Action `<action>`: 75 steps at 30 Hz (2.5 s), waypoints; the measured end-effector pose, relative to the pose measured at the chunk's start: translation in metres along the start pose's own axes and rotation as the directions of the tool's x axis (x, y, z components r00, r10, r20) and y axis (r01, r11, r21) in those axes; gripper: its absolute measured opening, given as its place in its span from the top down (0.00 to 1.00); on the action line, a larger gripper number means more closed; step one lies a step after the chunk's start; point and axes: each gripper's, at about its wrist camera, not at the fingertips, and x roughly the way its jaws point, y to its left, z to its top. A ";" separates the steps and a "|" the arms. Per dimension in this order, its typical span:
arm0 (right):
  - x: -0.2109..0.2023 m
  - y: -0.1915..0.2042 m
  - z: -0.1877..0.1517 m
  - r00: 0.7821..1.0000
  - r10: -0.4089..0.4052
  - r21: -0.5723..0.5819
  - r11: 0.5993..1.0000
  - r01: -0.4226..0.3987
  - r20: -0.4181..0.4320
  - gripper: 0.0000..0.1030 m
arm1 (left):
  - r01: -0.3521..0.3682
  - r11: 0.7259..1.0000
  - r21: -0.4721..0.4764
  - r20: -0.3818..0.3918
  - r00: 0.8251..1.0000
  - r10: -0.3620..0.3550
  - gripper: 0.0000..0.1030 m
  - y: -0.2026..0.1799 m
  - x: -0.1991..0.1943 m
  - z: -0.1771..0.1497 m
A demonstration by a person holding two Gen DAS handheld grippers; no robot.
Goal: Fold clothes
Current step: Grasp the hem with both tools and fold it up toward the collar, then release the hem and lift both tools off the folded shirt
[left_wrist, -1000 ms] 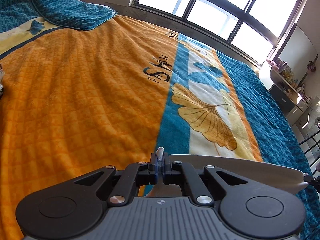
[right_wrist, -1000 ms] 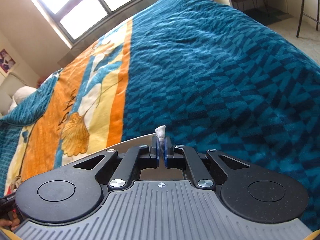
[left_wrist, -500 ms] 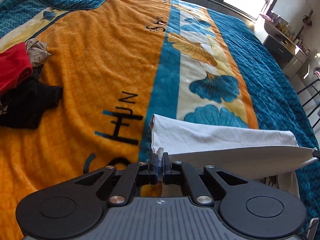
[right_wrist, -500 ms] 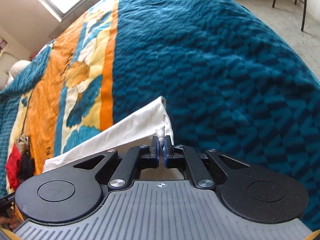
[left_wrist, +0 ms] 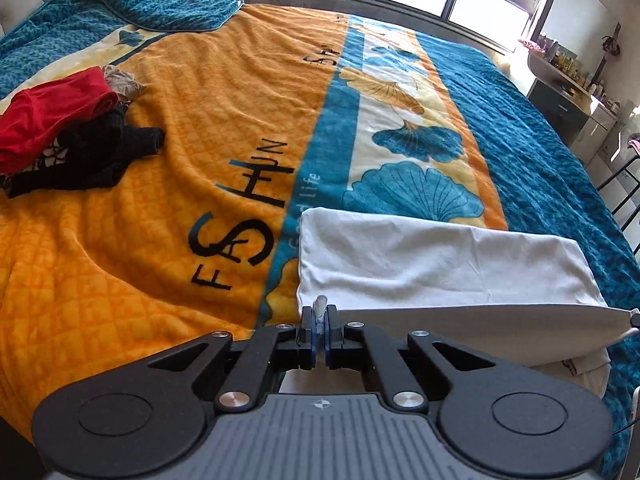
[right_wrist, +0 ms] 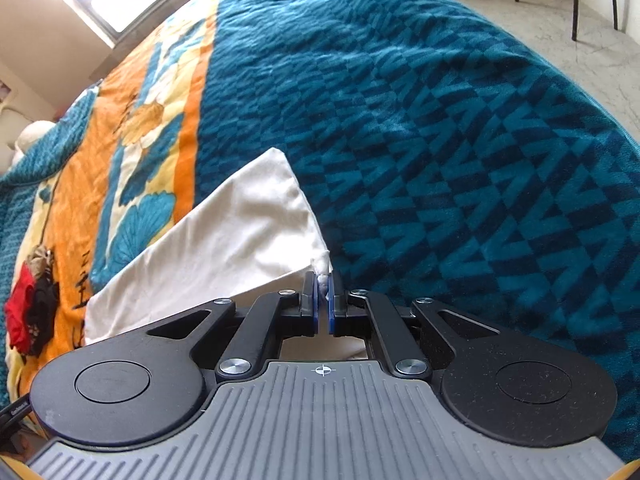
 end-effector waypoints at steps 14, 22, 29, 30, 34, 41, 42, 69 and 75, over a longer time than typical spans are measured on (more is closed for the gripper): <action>-0.044 0.024 -0.020 0.998 0.061 -0.021 0.998 -0.062 -0.010 0.55 | -0.011 0.995 0.101 0.053 0.999 0.005 0.70 -0.022 -0.037 -0.015; 0.045 0.087 -0.017 0.974 0.059 -0.145 0.985 -0.092 -0.218 0.53 | 0.145 0.965 0.218 -0.091 0.988 -0.128 0.64 -0.089 0.053 0.010; 0.113 0.108 0.004 0.907 0.009 -0.207 0.973 -0.106 -0.421 0.60 | 0.233 0.939 0.252 -0.229 0.957 -0.177 0.84 -0.103 0.117 0.030; 0.122 0.111 0.008 0.894 0.001 -0.215 0.970 -0.109 -0.448 0.59 | 0.277 0.931 0.237 -0.265 0.940 -0.212 0.87 -0.102 0.121 0.031; 0.150 0.119 0.015 0.824 -0.017 -0.246 0.958 -0.149 -0.566 0.60 | 0.467 0.864 0.187 -0.414 0.835 -0.362 0.98 -0.097 0.118 0.029; 0.054 0.097 -0.044 0.696 -0.012 -0.383 0.841 -0.381 -0.718 0.76 | 0.647 0.675 0.354 -0.459 0.749 -0.477 0.97 -0.070 -0.005 -0.046; 0.036 0.090 -0.049 0.714 0.008 -0.387 0.836 -0.388 -0.700 0.75 | 0.631 0.687 0.361 -0.425 0.767 -0.481 0.96 -0.065 -0.016 -0.050; -0.034 0.036 -0.067 0.984 0.178 -0.081 0.981 -0.178 -0.004 0.73 | 0.187 0.973 0.135 0.107 0.974 -0.202 0.83 -0.033 -0.037 -0.053; -0.008 0.032 -0.068 0.985 0.098 -0.114 0.990 -0.082 0.141 0.82 | 0.109 0.978 0.179 0.096 0.987 -0.127 0.86 -0.075 0.011 -0.054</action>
